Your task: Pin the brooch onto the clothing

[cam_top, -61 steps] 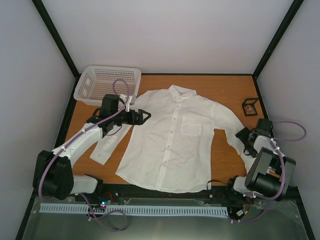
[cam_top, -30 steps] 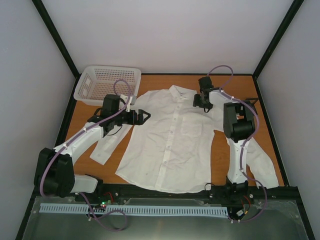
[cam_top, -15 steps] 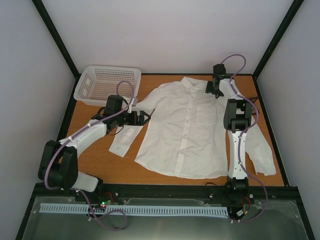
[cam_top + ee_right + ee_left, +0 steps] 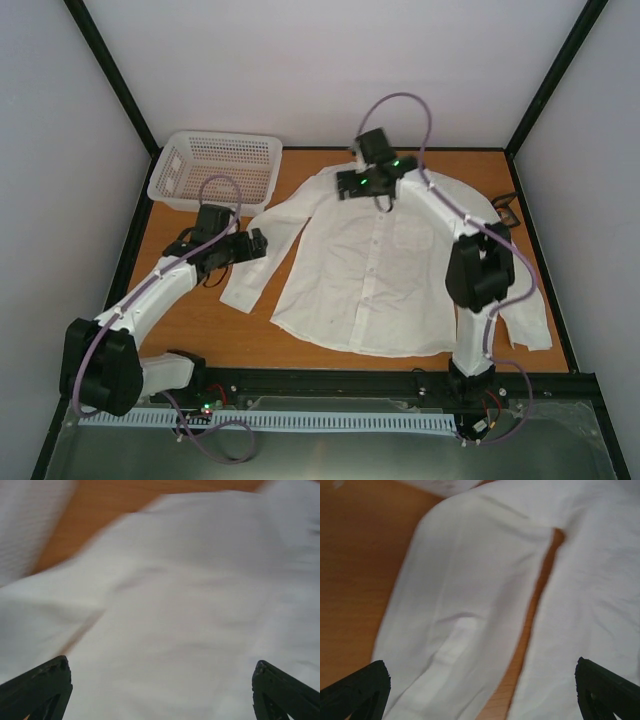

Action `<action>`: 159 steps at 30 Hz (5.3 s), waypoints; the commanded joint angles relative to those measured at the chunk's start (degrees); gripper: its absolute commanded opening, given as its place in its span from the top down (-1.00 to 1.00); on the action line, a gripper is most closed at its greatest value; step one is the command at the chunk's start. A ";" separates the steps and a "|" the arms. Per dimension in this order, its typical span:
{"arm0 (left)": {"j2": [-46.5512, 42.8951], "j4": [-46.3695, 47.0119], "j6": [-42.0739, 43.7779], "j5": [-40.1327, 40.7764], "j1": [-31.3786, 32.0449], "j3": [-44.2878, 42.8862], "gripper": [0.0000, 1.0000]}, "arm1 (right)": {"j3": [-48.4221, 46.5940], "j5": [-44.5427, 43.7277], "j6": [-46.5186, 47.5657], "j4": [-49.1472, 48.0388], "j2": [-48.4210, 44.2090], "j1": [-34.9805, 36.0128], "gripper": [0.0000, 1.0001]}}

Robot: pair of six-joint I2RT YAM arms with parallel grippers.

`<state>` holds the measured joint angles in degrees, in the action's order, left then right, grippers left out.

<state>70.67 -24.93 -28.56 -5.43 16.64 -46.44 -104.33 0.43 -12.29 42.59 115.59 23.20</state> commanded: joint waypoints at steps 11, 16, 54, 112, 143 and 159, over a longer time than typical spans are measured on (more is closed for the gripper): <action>11.38 -7.98 -4.13 -7.73 -16.18 2.72 -0.52 | 30.83 9.27 -14.60 -16.60 -15.51 19.57 -0.94; 13.60 -8.31 -3.59 -6.08 -13.74 2.87 -0.48 | 32.41 5.78 -14.48 -16.09 -19.74 19.60 -0.95; 6.56 -6.48 10.24 19.12 44.79 -14.82 0.99 | 57.40 8.50 -20.74 -22.92 -48.44 -5.61 -1.00; -27.53 -1.34 8.11 21.91 18.67 -13.15 -1.00 | 10.11 -3.06 -11.93 5.87 1.18 32.43 0.92; -1.89 16.15 -6.48 -21.75 13.08 -3.03 -0.97 | 83.30 14.81 -46.82 -44.76 -52.07 6.48 0.90; 38.52 24.47 -6.43 -24.50 3.70 -28.16 -0.99 | 81.31 16.52 -33.93 -33.62 -51.29 0.96 0.91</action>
<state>102.54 -2.28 -38.02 -32.84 21.08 -65.95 -22.59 16.14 -49.12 7.68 64.88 25.50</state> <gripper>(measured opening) 0.997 0.046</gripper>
